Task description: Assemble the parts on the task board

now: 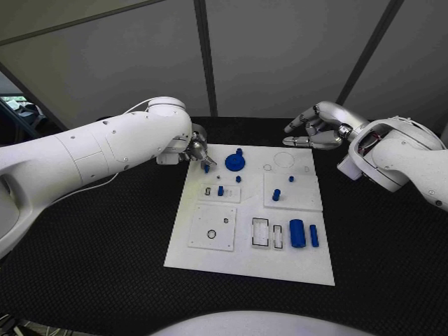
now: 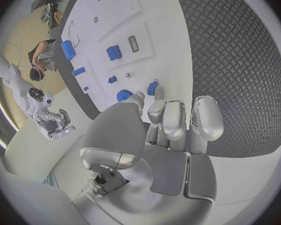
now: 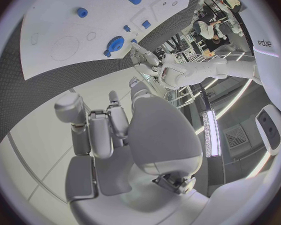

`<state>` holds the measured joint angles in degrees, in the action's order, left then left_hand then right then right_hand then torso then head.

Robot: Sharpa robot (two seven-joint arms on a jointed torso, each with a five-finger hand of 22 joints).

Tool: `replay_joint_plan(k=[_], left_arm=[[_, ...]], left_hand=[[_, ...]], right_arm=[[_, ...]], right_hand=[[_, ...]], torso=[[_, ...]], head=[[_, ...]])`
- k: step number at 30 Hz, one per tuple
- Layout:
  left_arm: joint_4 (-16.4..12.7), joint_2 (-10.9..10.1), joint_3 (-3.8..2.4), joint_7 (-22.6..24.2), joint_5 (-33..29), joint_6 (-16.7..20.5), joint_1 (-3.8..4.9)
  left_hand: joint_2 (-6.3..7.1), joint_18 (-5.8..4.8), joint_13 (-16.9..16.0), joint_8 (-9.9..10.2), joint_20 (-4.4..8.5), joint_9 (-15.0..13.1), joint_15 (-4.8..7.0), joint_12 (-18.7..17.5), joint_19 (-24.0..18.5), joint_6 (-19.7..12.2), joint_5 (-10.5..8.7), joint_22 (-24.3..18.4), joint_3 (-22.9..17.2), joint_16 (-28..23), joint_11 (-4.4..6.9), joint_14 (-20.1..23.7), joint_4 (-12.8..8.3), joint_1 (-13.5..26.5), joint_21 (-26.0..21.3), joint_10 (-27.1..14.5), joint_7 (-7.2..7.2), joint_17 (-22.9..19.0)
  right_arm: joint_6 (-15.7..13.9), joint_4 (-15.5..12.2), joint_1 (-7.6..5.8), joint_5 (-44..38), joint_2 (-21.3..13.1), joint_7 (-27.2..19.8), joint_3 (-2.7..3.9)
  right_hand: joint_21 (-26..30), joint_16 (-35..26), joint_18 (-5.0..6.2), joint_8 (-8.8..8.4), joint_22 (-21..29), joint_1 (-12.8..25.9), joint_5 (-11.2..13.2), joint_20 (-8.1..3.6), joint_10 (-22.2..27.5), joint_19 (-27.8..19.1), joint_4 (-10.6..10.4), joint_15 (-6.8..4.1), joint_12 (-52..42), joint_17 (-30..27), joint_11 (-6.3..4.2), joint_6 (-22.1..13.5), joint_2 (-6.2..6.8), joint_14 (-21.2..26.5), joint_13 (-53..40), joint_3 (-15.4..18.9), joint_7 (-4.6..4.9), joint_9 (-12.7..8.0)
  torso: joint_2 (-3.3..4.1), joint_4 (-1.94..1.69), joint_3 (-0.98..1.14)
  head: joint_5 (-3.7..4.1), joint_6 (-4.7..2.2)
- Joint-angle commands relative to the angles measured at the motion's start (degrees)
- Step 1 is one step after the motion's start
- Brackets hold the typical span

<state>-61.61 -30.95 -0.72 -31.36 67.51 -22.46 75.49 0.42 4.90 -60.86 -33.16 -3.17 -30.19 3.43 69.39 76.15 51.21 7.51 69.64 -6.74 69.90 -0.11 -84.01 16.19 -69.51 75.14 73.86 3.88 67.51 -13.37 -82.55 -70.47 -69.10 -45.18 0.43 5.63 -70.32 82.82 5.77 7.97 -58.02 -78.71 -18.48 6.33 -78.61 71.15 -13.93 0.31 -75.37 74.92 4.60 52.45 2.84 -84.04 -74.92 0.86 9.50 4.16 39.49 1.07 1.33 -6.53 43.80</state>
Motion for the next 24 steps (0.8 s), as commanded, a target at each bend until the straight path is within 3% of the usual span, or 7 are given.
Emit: replay_joint_plan(k=[1, 16, 24], left_arm=[[0.01, 0.04, -0.02, -0.27, -0.05, -1.41, 0.07], [-0.02, 0.03, -0.02, -0.31, -0.05, -1.71, 0.04], [-0.10, 0.05, -0.02, 0.05, -0.05, -0.91, 0.01]], left_hand=[[-0.01, 0.13, -0.01, -0.22, 0.14, 0.06, 0.11, 0.21, 0.26, 0.33, 0.37, 0.09, -0.35, 0.21, 0.38, -0.66, -0.10, -0.80, 0.26, 0.19, -0.08, 0.06], [-0.20, 0.12, 0.05, -0.37, 0.24, 0.15, 0.22, 0.19, 0.32, 0.40, 0.41, 0.21, -1.07, 0.25, 0.50, -0.70, -0.42, -2.23, 0.27, 0.26, -0.22, 0.09], [-2.14, 0.11, 0.45, -0.43, 0.53, 0.44, 0.47, -0.19, 0.35, -0.24, 0.54, 0.39, -6.17, 0.19, 0.77, -0.69, -1.94, -6.98, 0.19, 0.04, -0.44, 0.00]], right_arm=[[0.29, -0.05, -0.10, -0.14, 0.01, -0.30, 0.03], [0.32, -0.08, -0.10, -0.14, -0.03, -0.27, 0.03], [0.34, -0.12, -0.10, -0.14, -0.06, -0.25, 0.03]], right_hand=[[0.20, -0.35, 0.86, 0.33, 0.05, -0.28, -0.34, -0.02, 0.37, -0.25, -0.30, -0.25, -0.29, 3.85, -0.18, -0.33, -0.17, -3.28, -1.32, -0.04, -0.13, 0.03], [0.19, -0.34, 0.85, 0.37, 0.02, -0.27, -0.38, -0.03, 0.28, -0.22, -0.35, -0.25, -0.40, 3.87, -0.18, -0.30, -0.20, -3.28, -1.42, 0.00, -0.14, 0.03], [0.19, -0.34, 0.85, 0.37, 0.02, -0.27, -0.38, -0.03, 0.28, -0.22, -0.35, -0.25, -0.40, 3.87, -0.18, -0.30, -0.20, -3.28, -1.42, 0.00, -0.14, 0.03]], torso=[[0.02, -0.02, 0.03], [0.01, -0.03, 0.01], [0.03, -0.04, 0.00]], head=[[0.00, 0.04], [-0.03, 0.10], [0.03, 0.27]])
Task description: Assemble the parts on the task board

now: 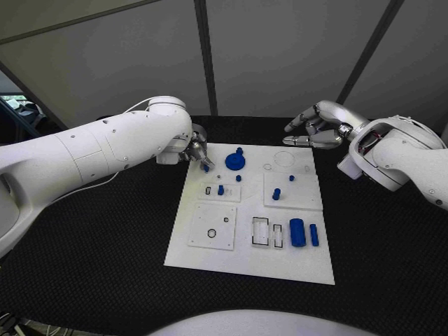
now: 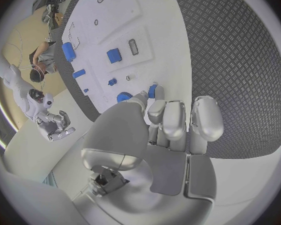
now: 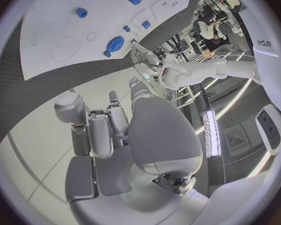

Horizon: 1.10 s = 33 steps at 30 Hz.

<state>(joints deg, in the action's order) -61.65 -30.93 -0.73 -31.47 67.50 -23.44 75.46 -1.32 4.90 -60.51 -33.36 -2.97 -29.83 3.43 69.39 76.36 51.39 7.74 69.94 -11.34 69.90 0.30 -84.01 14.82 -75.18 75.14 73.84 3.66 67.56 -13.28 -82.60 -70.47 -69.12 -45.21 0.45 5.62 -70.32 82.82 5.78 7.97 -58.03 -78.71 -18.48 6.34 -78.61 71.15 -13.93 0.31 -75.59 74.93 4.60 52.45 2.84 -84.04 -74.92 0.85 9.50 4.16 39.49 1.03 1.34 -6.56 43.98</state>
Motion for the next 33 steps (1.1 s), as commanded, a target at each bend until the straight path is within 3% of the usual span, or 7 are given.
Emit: replay_joint_plan(k=[1, 5, 14, 18, 27, 33], left_arm=[[-0.07, 0.03, -0.02, 0.26, -0.03, 0.29, 0.03], [-0.18, -0.05, -0.02, 0.81, -0.11, 1.30, 0.02], [-2.82, -2.23, -0.05, 1.16, -2.54, 4.62, 0.01], [-5.71, -4.36, -0.07, 0.72, -2.96, 6.04, 0.01], [-14.52, -10.43, -0.01, -1.40, -5.35, 11.71, -0.27], [-20.26, -14.21, 0.07, -2.20, -5.90, 16.43, -1.45]], left_hand=[[-0.57, 0.11, 0.13, -0.27, 0.35, 0.08, 0.48, -0.23, 0.14, -0.58, 0.31, 0.11, -2.79, 0.20, 0.37, -0.69, -0.96, -2.06, 0.16, 0.04, -0.20, -0.04], [-0.36, 0.08, 0.40, -0.82, 0.35, -0.12, 0.36, -0.50, 0.19, -1.12, 0.33, 0.31, -8.60, 0.21, 0.30, -0.71, -2.26, -3.63, 0.14, -0.02, 0.01, -0.04], [3.08, 0.14, 0.93, -3.66, 0.25, -1.66, 0.35, -0.68, 0.09, -1.90, 0.25, 0.38, -19.22, 0.33, 0.31, -0.76, -3.33, 0.09, -0.23, 0.15, -0.11, 0.04], [3.74, 0.12, 0.92, -4.38, 0.30, -2.03, 0.42, -0.60, 0.21, -2.02, 0.21, 0.56, -21.37, 0.51, 0.33, -0.86, -3.81, 1.28, -0.19, 0.32, -0.16, 0.21], [5.08, -0.04, 0.51, -5.86, 0.45, -2.72, 0.60, -0.11, 0.82, -2.07, 0.15, 1.40, -25.47, 1.07, 0.57, -1.16, -5.13, 3.75, 0.25, 0.98, -0.41, 0.75], [5.96, -0.23, 0.04, -6.51, 0.60, -2.98, 0.77, 0.33, 1.45, -1.91, 0.13, 2.22, -27.25, 1.22, 0.79, -1.26, -5.93, 4.62, 0.83, 1.56, -0.63, 0.90]], right_arm=[[0.26, -0.07, -0.10, -0.13, -0.03, -0.27, 0.03], [0.27, -0.04, -0.10, -0.13, -0.04, -0.25, 0.03], [0.67, 0.00, -0.10, -0.13, -0.28, -0.08, 0.02], [0.86, 0.03, -0.10, -0.13, -0.45, 0.01, 0.02], [0.64, 0.15, -0.10, -0.13, -0.64, -0.21, 0.01], [0.53, 0.25, -0.09, -0.13, -0.63, -0.31, 0.00]], right_hand=[[0.19, -0.34, 0.85, 0.37, 0.03, -0.27, -0.38, -0.03, 0.28, -0.22, -0.35, -0.25, -0.19, 3.85, -0.18, -0.30, -0.20, -3.28, -1.42, 0.01, -0.14, 0.04], [0.19, -0.34, 0.85, 0.37, 0.03, -0.27, -0.38, -0.03, 0.28, -0.22, -0.35, -0.25, -0.19, 3.85, -0.18, -0.30, -0.20, -3.28, -1.42, 0.01, -0.14, 0.04], [0.18, -0.36, 0.84, 0.42, 0.00, -0.30, -0.41, -0.03, 0.20, -0.19, -0.39, -0.26, -0.30, 3.86, -0.19, -0.25, -0.22, -3.29, -1.50, 0.06, -0.16, 0.04], [0.18, -0.39, 0.83, 0.49, -0.04, -0.42, -0.63, -0.04, 0.17, -0.15, -0.39, -0.28, -0.33, 3.83, -0.22, -0.16, -0.29, -3.28, -1.51, 0.06, -0.19, 0.06], [0.20, -0.46, 0.84, 0.52, -0.01, -0.48, -0.75, -0.05, 0.18, -0.15, -0.39, -0.29, -0.32, 3.73, -0.23, -0.13, -0.30, -3.26, -1.49, 0.08, -0.20, 0.07], [0.20, -0.46, 0.84, 0.52, -0.01, -0.48, -0.75, -0.05, 0.18, -0.15, -0.39, -0.29, -0.32, 3.73, -0.23, -0.13, -0.30, -3.26, -1.49, 0.08, -0.20, 0.07]], torso=[[0.02, 0.02, 0.00], [0.01, 0.02, -0.01], [-0.07, -0.11, -0.05], [-0.17, -0.15, 0.06], [-0.43, -0.47, 0.07], [-0.65, -0.77, 0.16]], head=[[0.04, 0.11], [0.05, 0.15], [-0.06, 0.21], [-0.32, 0.25], [-0.44, 0.33], [-0.52, 0.73]])
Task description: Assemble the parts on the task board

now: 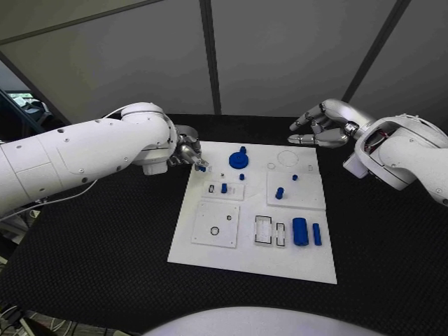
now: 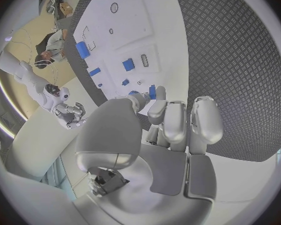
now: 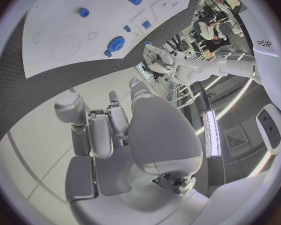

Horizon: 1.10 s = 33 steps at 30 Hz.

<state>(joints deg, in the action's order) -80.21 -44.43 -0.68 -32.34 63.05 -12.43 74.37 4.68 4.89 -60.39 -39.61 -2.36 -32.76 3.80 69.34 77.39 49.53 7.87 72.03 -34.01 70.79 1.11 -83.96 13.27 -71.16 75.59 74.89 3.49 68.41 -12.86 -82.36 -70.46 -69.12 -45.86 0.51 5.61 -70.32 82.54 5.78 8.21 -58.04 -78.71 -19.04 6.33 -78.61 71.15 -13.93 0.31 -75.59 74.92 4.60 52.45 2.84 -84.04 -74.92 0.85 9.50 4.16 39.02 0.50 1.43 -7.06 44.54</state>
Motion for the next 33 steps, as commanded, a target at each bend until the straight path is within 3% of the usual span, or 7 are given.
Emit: replay_joint_plan(k=[1, 8, 13, 20, 33], left_arm=[[-2.33, -1.05, 0.04, -1.34, -1.49, 5.89, -0.58], [-5.75, -2.33, 0.10, -1.21, -0.66, 7.74, -2.55], [-7.47, -2.43, 0.17, -0.90, 0.27, 8.13, -3.59], [-8.40, -2.04, 0.24, -0.57, 1.82, 7.88, -4.27], [-7.80, -1.60, 0.58, -0.97, 3.41, 6.33, -4.62]], left_hand=[[0.11, -0.25, -0.12, -0.36, 0.03, -0.08, 0.43, 0.42, 0.51, -0.04, 0.00, 0.26, -4.87, 0.32, 0.01, -1.30, -4.53, 0.70, 0.46, 0.58, -0.48, 0.05], [1.05, -0.32, -0.01, -0.86, 0.18, -0.26, 0.56, 0.35, 0.79, -0.10, 0.01, 0.63, -7.17, 0.34, 0.14, -1.33, -5.62, 1.17, 0.66, 0.78, -0.58, 0.07], [1.64, -0.35, 0.09, -1.14, 0.22, -0.37, 0.59, 0.27, 0.89, -0.16, -0.05, 0.79, -8.56, 0.34, 0.17, -1.33, -6.18, 1.50, 0.72, 0.87, -0.60, 0.07], [2.08, -0.37, 0.08, -1.35, 0.25, -0.45, 0.61, 0.29, 0.97, -0.16, -0.08, 0.93, -9.39, 0.35, 0.19, -1.34, -6.60, 1.68, 0.79, 0.99, -0.62, 0.08], [2.35, -0.38, 0.30, -1.53, 0.26, -0.52, 0.62, 0.14, 0.99, -0.13, -0.09, 0.97, -9.92, 0.35, 0.21, -1.35, -6.90, 1.77, 0.79, 0.97, -0.64, 0.09]], right_arm=[[0.10, 0.03, -0.10, -0.12, 0.03, -0.37, 0.02], [0.16, 0.15, -0.08, -0.12, 0.10, -0.49, -0.01], [0.21, 0.19, -0.06, -0.12, 0.09, -0.54, -0.04], [0.23, 0.24, -0.04, -0.12, 0.18, -0.60, -0.07], [0.25, 0.22, -0.03, -0.12, 0.19, -0.49, -0.08]], right_hand=[[0.20, -0.19, 0.84, 0.28, 0.00, -0.48, -0.19, -0.05, 0.18, -0.15, -0.39, -0.29, -0.32, 3.75, -0.24, -0.13, -0.30, -3.26, -1.49, 0.08, -0.20, 0.06], [0.20, -0.19, 0.84, 0.28, 0.00, -0.48, -0.19, -0.05, 0.18, -0.15, -0.39, -0.29, -0.32, 3.75, -0.24, -0.13, -0.30, -3.26, -1.49, 0.08, -0.20, 0.06], [0.20, -0.19, 0.84, 0.28, 0.00, -0.48, -0.19, -0.05, 0.18, -0.15, -0.39, -0.29, -0.32, 3.75, -0.24, -0.13, -0.30, -3.26, -1.49, 0.08, -0.20, 0.06], [0.20, -0.19, 0.84, 0.28, 0.00, -0.48, -0.19, -0.05, 0.18, -0.15, -0.39, -0.29, -0.32, 3.75, -0.24, -0.13, -0.30, -3.26, -1.49, 0.08, -0.20, 0.06], [0.20, -0.19, 0.84, 0.28, 0.00, -0.48, -0.19, -0.05, 0.18, -0.15, -0.39, -0.29, -0.32, 3.75, -0.24, -0.13, -0.30, -3.26, -1.49, 0.08, -0.20, 0.06]], torso=[[-0.20, -0.27, 0.07], [-0.13, -0.20, -0.05], [-0.05, -0.08, 0.05], [-0.02, -0.15, 0.08], [-0.04, -0.15, 0.08]], head=[[-0.02, 0.18], [0.08, 0.21], [-0.15, 0.23], [-0.03, 0.42], [0.15, 0.65]])
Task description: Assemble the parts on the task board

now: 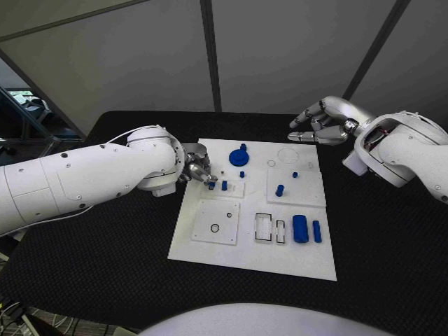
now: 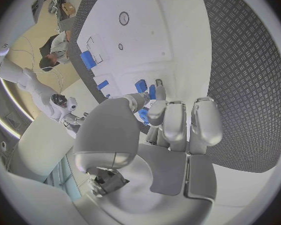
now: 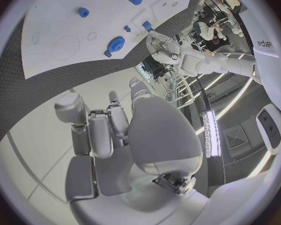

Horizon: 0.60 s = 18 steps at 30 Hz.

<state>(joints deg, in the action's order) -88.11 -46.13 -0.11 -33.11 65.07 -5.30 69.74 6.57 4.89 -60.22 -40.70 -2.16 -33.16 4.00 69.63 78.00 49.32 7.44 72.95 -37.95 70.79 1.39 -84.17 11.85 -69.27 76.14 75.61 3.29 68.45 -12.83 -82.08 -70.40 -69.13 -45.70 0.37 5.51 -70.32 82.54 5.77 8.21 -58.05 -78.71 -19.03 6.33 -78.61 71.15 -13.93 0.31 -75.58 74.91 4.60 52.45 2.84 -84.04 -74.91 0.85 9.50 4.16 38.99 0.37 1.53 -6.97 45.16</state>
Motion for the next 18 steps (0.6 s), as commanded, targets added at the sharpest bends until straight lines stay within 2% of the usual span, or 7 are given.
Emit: replay_joint_plan(k=[1, 18], left_arm=[[0.16, 0.13, 0.01, -0.23, 1.45, -0.98, 0.01], [0.99, 0.84, 0.12, -0.28, 3.26, -2.57, -0.02]], left_hand=[[0.46, -0.38, 0.13, -0.43, 0.06, -0.12, 0.42, -0.15, 0.38, 0.08, 0.34, 0.05, -5.98, 0.36, -0.07, -1.14, -5.48, -0.12, 0.24, 0.25, -0.44, 0.04], [1.26, -0.43, 0.45, -0.75, 0.08, -0.26, 0.43, -0.35, 0.50, 0.05, 0.26, 0.29, -6.89, 0.33, -0.02, -1.15, -6.32, -0.16, 0.36, 0.30, -0.47, 0.01]], right_arm=[[0.23, -0.05, -0.09, -0.12, 0.04, -0.34, 0.02], [0.32, -0.10, -0.09, -0.12, 0.10, -0.32, 0.01]], right_hand=[[0.20, -0.19, 0.84, 0.28, 0.00, -0.48, -0.19, -0.05, 0.18, -0.15, -0.39, -0.29, -0.33, 3.76, -0.24, -0.13, -0.30, -3.26, -1.49, 0.08, -0.20, 0.06], [0.23, -0.18, 0.84, 0.32, 0.01, -0.59, -0.47, -0.07, 0.15, -0.13, -0.42, -0.31, -0.36, 3.82, -0.25, -0.12, -0.34, -3.28, -1.49, 0.14, -0.21, 0.06]], torso=[[-0.04, -0.04, -0.02], [-0.02, -0.03, -0.01]], head=[[0.03, 0.09], [-0.02, 0.55]])
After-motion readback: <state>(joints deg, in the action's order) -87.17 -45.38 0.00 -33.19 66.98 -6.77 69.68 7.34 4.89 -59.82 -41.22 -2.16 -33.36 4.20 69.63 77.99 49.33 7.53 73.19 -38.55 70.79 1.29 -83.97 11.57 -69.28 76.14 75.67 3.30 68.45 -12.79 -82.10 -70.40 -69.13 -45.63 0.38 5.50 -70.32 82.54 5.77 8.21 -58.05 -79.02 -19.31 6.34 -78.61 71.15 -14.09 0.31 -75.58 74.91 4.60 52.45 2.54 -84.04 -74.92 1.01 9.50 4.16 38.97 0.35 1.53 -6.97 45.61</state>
